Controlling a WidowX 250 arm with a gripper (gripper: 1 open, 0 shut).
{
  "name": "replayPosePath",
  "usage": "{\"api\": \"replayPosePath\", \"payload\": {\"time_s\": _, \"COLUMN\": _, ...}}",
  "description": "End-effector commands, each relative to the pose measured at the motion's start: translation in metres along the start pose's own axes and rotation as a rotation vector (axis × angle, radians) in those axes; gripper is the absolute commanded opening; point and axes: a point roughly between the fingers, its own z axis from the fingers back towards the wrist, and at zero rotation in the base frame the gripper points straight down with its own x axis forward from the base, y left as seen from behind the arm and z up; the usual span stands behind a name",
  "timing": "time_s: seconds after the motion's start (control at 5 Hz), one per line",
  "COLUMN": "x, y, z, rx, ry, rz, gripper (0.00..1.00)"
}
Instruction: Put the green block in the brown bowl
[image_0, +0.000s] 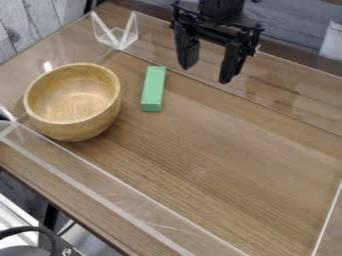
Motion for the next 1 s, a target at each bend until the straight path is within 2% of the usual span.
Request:
{"api": "replayPosePath", "payload": {"time_s": 0.0, "x": 0.001, "y": 0.011, "z": -0.007, "rx": 0.003, "ry": 0.015, "rz": 0.028, "gripper": 1.0}}
{"api": "replayPosePath", "payload": {"time_s": 0.2, "x": 0.001, "y": 0.035, "z": -0.018, "rx": 0.005, "ry": 0.027, "rz": 0.096, "gripper": 1.0}}
{"api": "replayPosePath", "payload": {"time_s": 0.6, "x": -0.003, "y": 0.087, "z": -0.038, "rx": 0.0, "ry": 0.012, "rz": 0.184, "gripper": 1.0}}
{"api": "replayPosePath", "payload": {"time_s": 0.8, "x": 0.004, "y": 0.095, "z": -0.05, "rx": -0.001, "ry": 0.005, "rz": 0.208, "gripper": 1.0}}
